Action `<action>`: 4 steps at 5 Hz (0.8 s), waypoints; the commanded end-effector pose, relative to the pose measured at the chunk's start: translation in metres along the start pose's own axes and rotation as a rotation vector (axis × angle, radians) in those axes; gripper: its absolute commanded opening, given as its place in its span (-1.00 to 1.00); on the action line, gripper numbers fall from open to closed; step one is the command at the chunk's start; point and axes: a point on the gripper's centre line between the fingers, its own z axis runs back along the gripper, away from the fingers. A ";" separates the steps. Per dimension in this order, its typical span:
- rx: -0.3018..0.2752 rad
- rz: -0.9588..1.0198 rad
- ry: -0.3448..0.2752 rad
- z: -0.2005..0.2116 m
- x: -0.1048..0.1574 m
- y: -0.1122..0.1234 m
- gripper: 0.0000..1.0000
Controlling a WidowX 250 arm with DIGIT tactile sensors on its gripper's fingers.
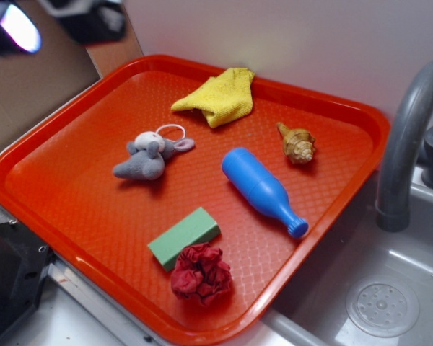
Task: Grab the blue bottle.
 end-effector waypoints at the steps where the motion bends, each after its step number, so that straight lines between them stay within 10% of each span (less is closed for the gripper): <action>1: -0.030 0.240 -0.017 -0.041 0.023 -0.045 1.00; 4: 0.038 0.236 0.186 -0.162 0.026 -0.069 1.00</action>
